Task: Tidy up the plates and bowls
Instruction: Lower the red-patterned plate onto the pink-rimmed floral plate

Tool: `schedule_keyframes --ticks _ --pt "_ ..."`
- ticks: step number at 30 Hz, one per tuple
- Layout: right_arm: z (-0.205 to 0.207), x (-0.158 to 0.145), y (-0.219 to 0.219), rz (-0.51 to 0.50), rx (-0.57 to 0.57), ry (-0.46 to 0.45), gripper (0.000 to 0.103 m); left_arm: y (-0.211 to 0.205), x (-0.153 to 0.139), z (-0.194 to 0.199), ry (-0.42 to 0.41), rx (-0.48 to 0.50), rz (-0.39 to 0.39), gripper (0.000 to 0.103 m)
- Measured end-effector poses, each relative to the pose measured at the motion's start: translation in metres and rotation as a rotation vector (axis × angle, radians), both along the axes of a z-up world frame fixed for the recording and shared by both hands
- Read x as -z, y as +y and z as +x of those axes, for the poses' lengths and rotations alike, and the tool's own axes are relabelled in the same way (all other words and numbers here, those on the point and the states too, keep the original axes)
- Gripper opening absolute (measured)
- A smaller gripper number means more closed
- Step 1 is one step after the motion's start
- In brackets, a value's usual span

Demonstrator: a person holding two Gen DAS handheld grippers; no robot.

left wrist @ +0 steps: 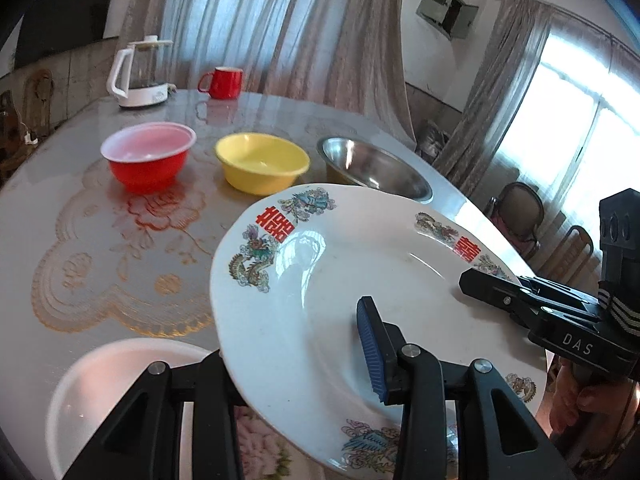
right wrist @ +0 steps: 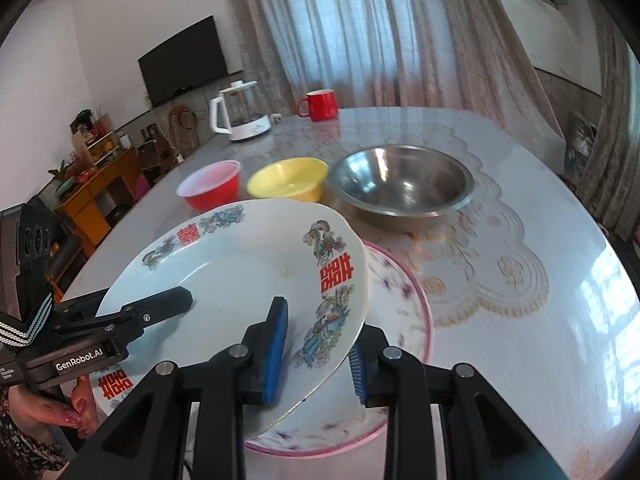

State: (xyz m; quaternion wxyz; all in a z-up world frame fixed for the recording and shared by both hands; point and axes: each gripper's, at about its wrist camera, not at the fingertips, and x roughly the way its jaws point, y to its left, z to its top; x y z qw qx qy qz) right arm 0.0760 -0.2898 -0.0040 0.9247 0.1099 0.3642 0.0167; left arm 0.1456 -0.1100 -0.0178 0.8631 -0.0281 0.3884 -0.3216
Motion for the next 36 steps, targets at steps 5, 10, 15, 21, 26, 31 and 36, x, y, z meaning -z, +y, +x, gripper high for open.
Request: schedule_keyframes --ticks 5,10,15,21,26,31,36 --pt "-0.001 0.015 -0.012 0.026 0.03 0.022 0.027 -0.018 0.006 0.001 0.019 0.007 0.045 0.04" --pt "0.0 0.028 -0.022 0.037 0.058 0.052 0.027 -0.028 0.016 0.005 0.043 0.01 0.078 0.041" --pt "0.001 0.038 -0.029 0.043 0.081 0.076 0.028 -0.037 0.021 0.006 0.054 0.025 0.106 0.042" --pt "0.003 0.039 -0.034 0.039 0.094 0.071 0.028 -0.042 0.021 0.007 0.051 -0.003 0.124 0.045" --pt "0.009 0.036 -0.033 0.029 0.097 0.108 0.029 -0.045 0.022 0.011 0.057 -0.026 0.133 0.047" --pt "0.009 0.03 -0.034 0.044 0.081 0.185 0.031 -0.046 0.022 0.013 0.062 -0.047 0.143 0.049" --pt "-0.006 0.026 -0.041 0.121 0.088 0.195 0.031 -0.052 0.024 0.012 0.059 -0.04 0.167 0.056"
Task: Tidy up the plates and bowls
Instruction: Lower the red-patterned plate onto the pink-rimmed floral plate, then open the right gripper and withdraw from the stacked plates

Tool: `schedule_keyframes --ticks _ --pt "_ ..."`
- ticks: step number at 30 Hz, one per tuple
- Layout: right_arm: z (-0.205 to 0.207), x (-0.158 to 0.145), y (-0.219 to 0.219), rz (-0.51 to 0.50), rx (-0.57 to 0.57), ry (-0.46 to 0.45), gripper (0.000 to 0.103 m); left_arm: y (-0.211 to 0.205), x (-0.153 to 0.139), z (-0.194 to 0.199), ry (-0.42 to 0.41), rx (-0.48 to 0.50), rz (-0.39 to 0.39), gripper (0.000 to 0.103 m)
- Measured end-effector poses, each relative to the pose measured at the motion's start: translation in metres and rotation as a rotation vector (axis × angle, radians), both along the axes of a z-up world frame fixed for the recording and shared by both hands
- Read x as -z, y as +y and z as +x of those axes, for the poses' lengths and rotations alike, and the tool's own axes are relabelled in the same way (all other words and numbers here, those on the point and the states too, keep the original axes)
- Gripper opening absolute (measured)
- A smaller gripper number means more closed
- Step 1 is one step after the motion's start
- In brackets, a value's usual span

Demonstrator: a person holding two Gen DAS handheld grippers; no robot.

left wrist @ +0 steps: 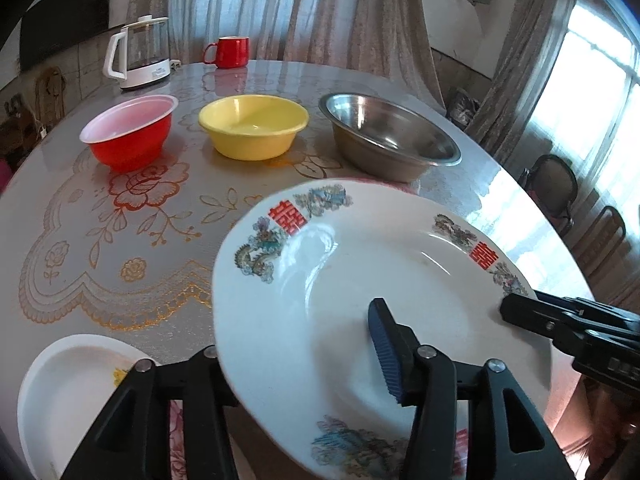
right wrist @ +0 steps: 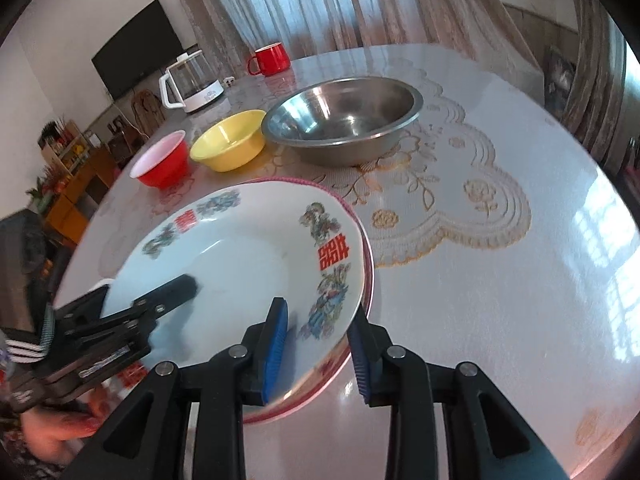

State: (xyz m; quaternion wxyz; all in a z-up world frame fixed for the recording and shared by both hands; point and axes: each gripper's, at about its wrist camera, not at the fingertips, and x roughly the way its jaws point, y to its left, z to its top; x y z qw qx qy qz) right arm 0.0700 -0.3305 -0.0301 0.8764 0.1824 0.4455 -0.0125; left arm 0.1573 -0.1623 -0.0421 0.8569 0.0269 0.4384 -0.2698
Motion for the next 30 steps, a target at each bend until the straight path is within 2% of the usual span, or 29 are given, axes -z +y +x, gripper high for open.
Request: schedule_keyframes --ticks 3,7,10,16,19,22,26,30 --pt "-0.009 -0.002 0.002 -0.039 0.032 0.029 0.031 -0.011 0.003 -0.005 -0.021 0.031 0.045 0.066" --pt "-0.019 -0.015 0.008 -0.068 0.003 -0.047 0.031 -0.014 0.004 -0.009 -0.021 0.034 0.058 0.07" --pt "-0.017 -0.018 0.018 -0.104 -0.023 -0.062 0.031 -0.013 0.004 -0.011 -0.005 0.043 0.055 0.07" --pt "-0.01 -0.003 0.022 -0.063 -0.027 -0.042 0.029 -0.011 0.002 -0.021 -0.036 0.052 0.079 0.066" --pt "-0.011 -0.003 0.025 -0.069 -0.029 -0.052 0.029 -0.008 -0.001 -0.017 -0.035 0.033 0.088 0.059" --pt "-0.012 -0.002 0.028 -0.066 -0.038 -0.058 0.029 -0.003 -0.006 -0.014 -0.045 0.0 0.097 0.058" --pt "-0.014 -0.001 0.033 -0.059 -0.056 -0.072 0.029 0.01 -0.019 -0.011 -0.07 -0.029 0.063 0.059" --pt "-0.021 -0.004 0.032 -0.048 -0.045 -0.115 0.029 0.03 -0.038 -0.014 -0.119 -0.064 0.008 0.07"
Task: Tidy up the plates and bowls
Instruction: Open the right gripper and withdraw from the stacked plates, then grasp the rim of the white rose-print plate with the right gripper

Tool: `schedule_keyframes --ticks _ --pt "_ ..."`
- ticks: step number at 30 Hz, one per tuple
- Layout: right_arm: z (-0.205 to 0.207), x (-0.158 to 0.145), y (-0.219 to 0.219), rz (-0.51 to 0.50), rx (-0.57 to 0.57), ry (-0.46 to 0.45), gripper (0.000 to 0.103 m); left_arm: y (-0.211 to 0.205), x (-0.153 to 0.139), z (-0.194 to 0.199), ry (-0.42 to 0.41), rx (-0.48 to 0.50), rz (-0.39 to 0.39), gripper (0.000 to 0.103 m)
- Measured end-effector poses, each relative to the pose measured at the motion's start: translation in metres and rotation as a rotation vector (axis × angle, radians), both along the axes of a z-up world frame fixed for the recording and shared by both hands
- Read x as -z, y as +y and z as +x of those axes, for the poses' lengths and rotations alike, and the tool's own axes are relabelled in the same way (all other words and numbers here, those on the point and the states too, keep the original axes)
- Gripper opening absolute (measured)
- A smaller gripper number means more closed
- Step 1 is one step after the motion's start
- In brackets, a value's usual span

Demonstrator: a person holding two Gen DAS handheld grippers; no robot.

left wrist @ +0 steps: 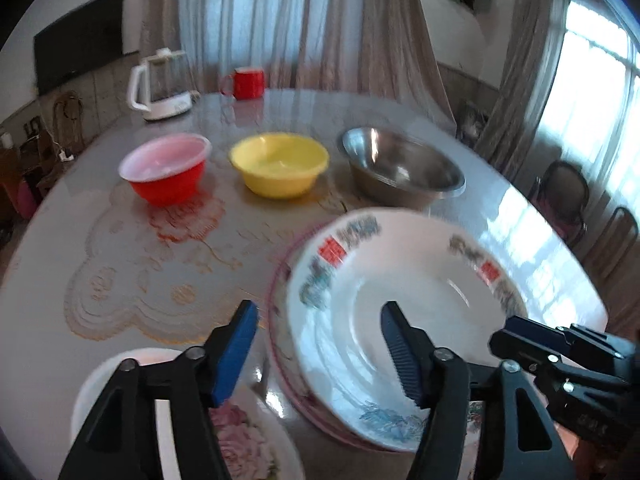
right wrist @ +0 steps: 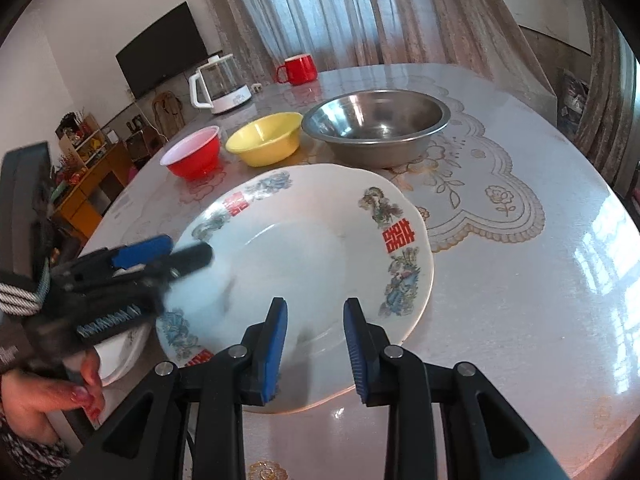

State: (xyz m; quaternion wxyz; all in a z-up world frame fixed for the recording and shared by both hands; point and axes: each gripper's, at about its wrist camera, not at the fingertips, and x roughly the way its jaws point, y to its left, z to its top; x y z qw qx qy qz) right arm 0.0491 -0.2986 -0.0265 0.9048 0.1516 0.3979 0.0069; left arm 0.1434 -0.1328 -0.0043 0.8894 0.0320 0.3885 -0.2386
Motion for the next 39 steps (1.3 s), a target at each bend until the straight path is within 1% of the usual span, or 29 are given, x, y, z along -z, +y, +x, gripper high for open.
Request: schedule_keyframes --ticks 1,3,5,6,8,9,10,11,13,15,16,17,19,23,25,28,30,32,35,39 --pt "-0.004 -0.003 -0.002 0.005 0.013 -0.025 0.029 0.008 -0.005 -0.001 -0.017 -0.02 -0.012 0.074" --pt "-0.013 -0.01 -0.008 -0.001 0.05 -0.069 0.029 0.021 -0.011 -0.001 -0.036 -0.052 -0.031 0.076" --pt "-0.02 -0.016 -0.015 -0.03 0.111 -0.102 0.033 0.038 -0.015 0.001 -0.036 -0.09 -0.06 0.078" --pt "-0.022 -0.017 -0.019 -0.04 0.138 -0.107 0.033 0.045 -0.017 0.0 -0.034 -0.106 -0.074 0.08" --pt "-0.024 -0.017 -0.027 -0.048 0.182 -0.101 0.033 0.059 -0.02 0.0 -0.036 -0.146 -0.095 0.086" --pt "-0.023 -0.016 -0.028 -0.051 0.19 -0.089 0.033 0.067 -0.02 0.001 -0.037 -0.171 -0.101 0.091" --pt "-0.02 -0.012 -0.03 -0.059 0.2 -0.061 0.033 0.077 -0.021 0.001 -0.037 -0.201 -0.104 0.095" --pt "-0.018 -0.01 -0.03 -0.062 0.205 -0.039 0.033 0.085 -0.022 0.0 -0.038 -0.222 -0.108 0.096" --pt "-0.016 -0.005 -0.028 -0.056 0.189 -0.027 0.033 0.102 -0.02 0.0 -0.031 -0.269 -0.121 0.097" --pt "-0.014 0.0 -0.021 -0.065 0.157 -0.021 0.028 0.115 -0.018 0.0 -0.018 -0.305 -0.132 0.097" --pt "-0.014 0.001 -0.018 -0.076 0.154 -0.018 0.027 0.124 -0.016 -0.001 -0.014 -0.325 -0.139 0.097" --pt "-0.014 0.002 -0.016 -0.091 0.154 -0.019 0.027 0.129 -0.015 -0.002 -0.013 -0.338 -0.145 0.097" --pt "-0.011 0.004 -0.014 -0.091 0.146 -0.018 0.027 0.14 -0.013 -0.005 -0.019 -0.363 -0.15 0.097" --pt "-0.008 0.003 -0.009 -0.09 0.125 -0.013 0.027 0.152 -0.005 -0.012 -0.019 -0.384 -0.135 0.097" --pt "-0.011 0.002 -0.009 -0.079 0.132 -0.015 0.027 0.157 -0.001 -0.016 -0.014 -0.383 -0.121 0.097" --pt "-0.018 -0.008 -0.006 -0.054 0.133 -0.06 0.027 0.165 0.004 -0.019 -0.012 -0.387 -0.106 0.097" --pt "-0.022 -0.016 -0.001 -0.02 0.094 -0.101 0.029 0.172 0.007 -0.019 -0.008 -0.394 -0.108 0.097" --pt "-0.023 -0.022 0.01 0.014 0.032 -0.121 0.033 0.18 0.01 -0.019 -0.003 -0.406 -0.121 0.097" --pt "-0.022 -0.024 0.028 0.033 -0.047 -0.117 0.037 0.189 0.014 -0.017 0.021 -0.41 -0.145 0.097" --pt "-0.016 -0.015 0.052 0.075 -0.12 -0.078 0.037 0.196 0.02 -0.018 0.075 -0.388 -0.202 0.097"
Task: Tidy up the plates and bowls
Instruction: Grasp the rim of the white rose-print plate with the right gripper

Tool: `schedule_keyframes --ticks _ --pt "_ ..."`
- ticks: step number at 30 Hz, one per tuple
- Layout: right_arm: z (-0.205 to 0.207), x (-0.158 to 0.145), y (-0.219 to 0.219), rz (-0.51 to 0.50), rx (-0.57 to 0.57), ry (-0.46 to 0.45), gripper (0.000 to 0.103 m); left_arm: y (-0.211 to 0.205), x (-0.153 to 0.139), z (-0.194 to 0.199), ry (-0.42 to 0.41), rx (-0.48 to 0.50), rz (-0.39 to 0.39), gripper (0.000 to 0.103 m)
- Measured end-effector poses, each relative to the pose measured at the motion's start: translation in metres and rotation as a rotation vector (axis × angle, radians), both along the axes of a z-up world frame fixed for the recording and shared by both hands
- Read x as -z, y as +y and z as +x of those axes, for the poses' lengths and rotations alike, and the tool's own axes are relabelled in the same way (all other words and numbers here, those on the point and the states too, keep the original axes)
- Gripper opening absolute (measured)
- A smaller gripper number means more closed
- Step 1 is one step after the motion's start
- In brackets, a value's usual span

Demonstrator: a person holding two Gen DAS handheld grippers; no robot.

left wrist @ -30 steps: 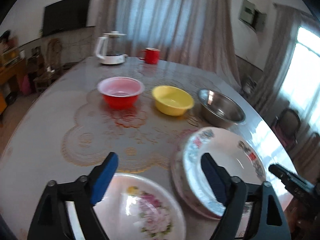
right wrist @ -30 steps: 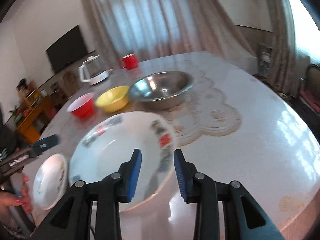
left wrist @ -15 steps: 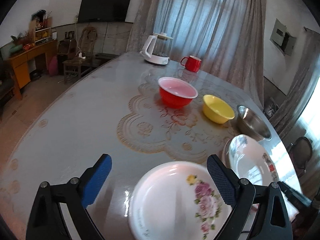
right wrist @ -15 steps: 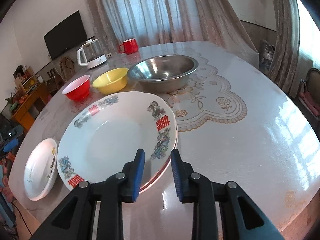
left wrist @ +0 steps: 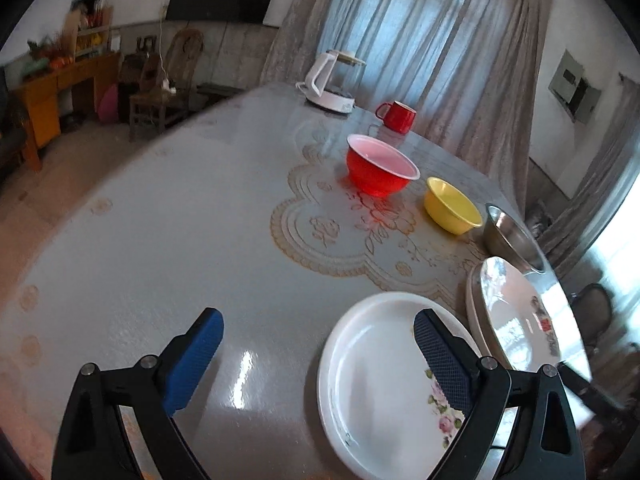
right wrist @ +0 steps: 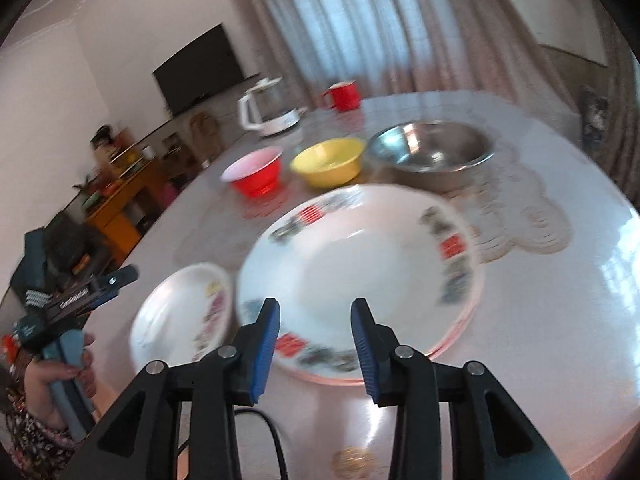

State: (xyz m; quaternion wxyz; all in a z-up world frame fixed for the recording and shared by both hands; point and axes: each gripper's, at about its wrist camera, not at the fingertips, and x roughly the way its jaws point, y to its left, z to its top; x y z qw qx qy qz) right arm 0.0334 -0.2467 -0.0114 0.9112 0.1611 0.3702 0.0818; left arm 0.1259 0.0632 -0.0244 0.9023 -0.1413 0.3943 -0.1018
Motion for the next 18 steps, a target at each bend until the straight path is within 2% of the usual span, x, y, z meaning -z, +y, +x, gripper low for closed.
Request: schedule_keyframes --ticks 3,7,10,13,18 --pt "0.007 0.011 0.021 0.02 -0.081 0.058 0.037 0.0 0.005 -0.002 0.014 0.025 -0.015 0.098" --pt "0.009 0.006 0.048 -0.036 -0.134 0.043 0.039 -0.003 0.009 -0.004 0.003 0.054 0.011 0.098" --pt "0.011 0.003 0.061 -0.016 -0.177 0.046 0.039 -0.005 0.009 -0.005 -0.017 0.078 0.035 0.097" --pt "0.009 0.006 0.081 -0.049 -0.224 0.05 0.039 -0.007 0.012 -0.002 -0.016 0.099 0.054 0.097" --pt "0.019 0.025 0.091 -0.053 -0.225 0.138 0.039 -0.012 0.019 0.001 0.006 0.131 0.055 0.095"
